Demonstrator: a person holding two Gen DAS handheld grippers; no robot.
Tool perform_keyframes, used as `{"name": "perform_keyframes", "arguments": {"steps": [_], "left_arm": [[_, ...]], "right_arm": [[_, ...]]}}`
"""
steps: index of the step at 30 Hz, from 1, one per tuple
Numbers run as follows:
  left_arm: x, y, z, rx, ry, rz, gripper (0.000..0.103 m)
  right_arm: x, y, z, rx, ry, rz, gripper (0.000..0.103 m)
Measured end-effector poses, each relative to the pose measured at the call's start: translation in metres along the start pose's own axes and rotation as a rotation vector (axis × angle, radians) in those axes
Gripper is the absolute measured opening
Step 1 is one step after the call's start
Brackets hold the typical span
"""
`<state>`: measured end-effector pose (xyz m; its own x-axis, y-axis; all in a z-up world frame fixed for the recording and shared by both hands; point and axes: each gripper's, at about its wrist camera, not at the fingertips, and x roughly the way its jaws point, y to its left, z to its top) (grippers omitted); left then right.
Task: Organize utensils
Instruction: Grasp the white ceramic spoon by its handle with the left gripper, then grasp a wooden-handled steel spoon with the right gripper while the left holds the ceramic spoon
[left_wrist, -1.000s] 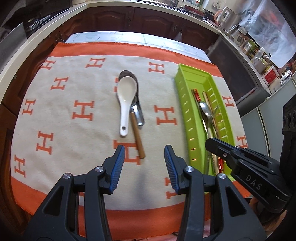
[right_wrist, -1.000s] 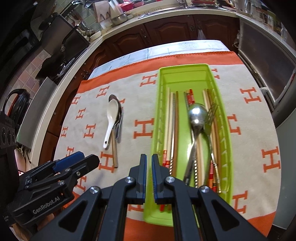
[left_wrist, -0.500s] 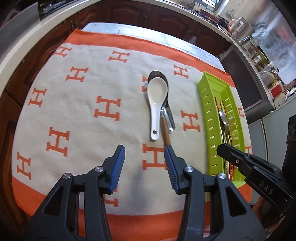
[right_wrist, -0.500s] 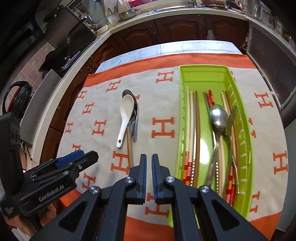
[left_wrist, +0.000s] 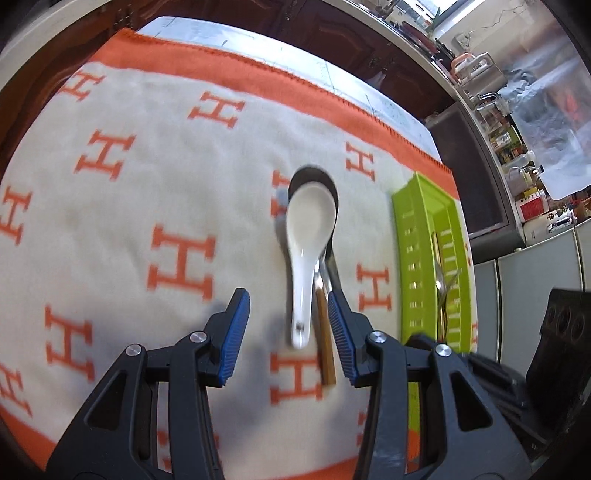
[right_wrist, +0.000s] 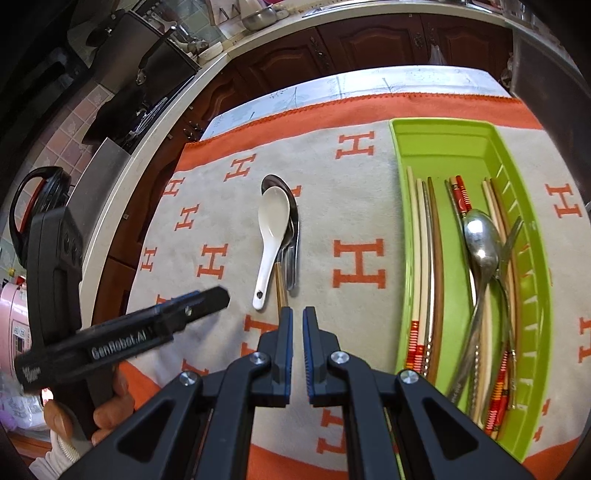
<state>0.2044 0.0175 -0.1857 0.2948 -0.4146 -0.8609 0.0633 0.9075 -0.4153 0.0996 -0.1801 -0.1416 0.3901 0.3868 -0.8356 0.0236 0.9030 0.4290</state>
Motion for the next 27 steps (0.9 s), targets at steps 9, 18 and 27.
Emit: {"name": "perform_keyframes", "arguments": {"steps": [9,18,27], "left_arm": [[0.046,-0.006,0.028,0.031,0.013,0.002,0.040],[0.065,-0.029,0.033,0.150,-0.056,0.043,0.037],[0.060,-0.015,0.030,0.075,-0.111,0.009,0.006]], "right_arm": [[0.012,-0.008,0.019,0.022,-0.002,0.017,0.005],[0.028,-0.014,0.035,0.032,0.003,0.028,0.005],[0.040,-0.023,0.039,0.063,0.024,0.040,0.005]]}}
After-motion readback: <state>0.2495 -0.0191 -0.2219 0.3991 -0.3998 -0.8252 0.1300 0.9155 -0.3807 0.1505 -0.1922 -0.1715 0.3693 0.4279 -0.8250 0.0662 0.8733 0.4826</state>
